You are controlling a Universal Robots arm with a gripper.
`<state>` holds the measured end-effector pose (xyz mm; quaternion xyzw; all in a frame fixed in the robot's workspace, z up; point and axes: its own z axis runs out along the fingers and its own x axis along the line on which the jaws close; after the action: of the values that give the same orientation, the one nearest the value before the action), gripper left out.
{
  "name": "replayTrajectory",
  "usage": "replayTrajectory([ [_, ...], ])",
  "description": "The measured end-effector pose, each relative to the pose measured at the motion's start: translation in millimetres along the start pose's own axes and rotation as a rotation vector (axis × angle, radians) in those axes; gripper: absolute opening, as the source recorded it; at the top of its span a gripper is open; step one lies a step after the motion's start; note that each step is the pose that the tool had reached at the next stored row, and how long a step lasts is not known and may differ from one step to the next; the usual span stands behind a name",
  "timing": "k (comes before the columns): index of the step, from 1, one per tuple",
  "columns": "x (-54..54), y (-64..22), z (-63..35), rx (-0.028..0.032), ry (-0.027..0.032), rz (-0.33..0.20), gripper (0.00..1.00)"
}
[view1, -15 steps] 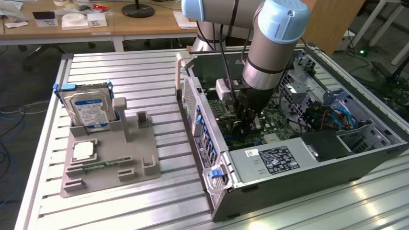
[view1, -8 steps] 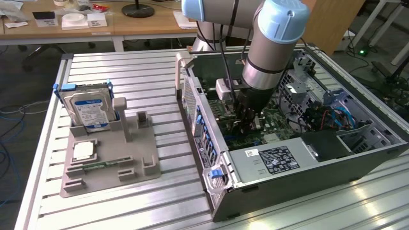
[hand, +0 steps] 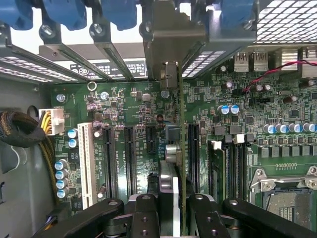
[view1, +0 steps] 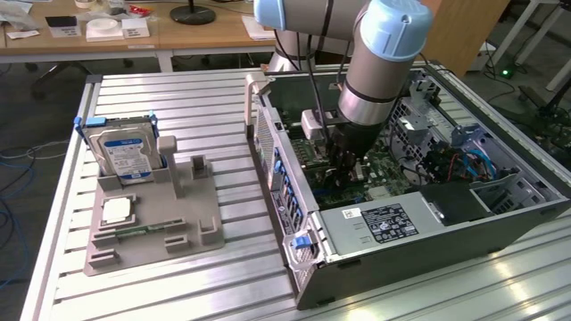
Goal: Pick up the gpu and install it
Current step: 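Insert the gpu into the slot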
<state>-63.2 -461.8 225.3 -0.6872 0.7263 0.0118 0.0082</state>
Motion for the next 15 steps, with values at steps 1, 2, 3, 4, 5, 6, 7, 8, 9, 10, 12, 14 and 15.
replayTrajectory([
  [1, 0.0, 0.0, 0.0, -0.0024, 0.0002, 0.000, 0.28],
  [2, 0.0, -0.1, 0.0, -0.0051, 0.0003, 0.001, 0.28],
  [3, 0.0, 0.0, 0.0, -0.0058, 0.0004, 0.001, 0.28],
  [4, 0.0, 0.0, 0.0, -0.0060, 0.0005, 0.001, 0.28],
  [5, 0.0, 0.0, 0.1, -0.0060, 0.0004, 0.001, 0.28],
  [6, 0.0, -0.3, 0.2, -0.0061, 0.0004, 0.001, 0.28],
  [7, -0.1, -0.7, 0.4, -0.0062, 0.0003, 0.001, 0.28],
  [8, -0.1, -1.2, 0.6, -0.0063, 0.0003, 0.001, 0.28],
  [9, -0.2, -1.7, 0.8, -0.0060, 0.0002, 0.001, 0.28],
  [10, -0.1, -1.8, 0.9, -0.0060, 0.0003, 0.001, 0.28],
  [12, -0.2, -1.9, 1.1, -0.0061, 0.0004, 0.001, 0.28],
  [14, -1.0, -1.9, 1.3, -0.0060, 0.0006, 0.001, 0.28],
  [15, -1.7, -1.9, 1.5, -0.0060, 0.0002, 0.001, 0.28],
])
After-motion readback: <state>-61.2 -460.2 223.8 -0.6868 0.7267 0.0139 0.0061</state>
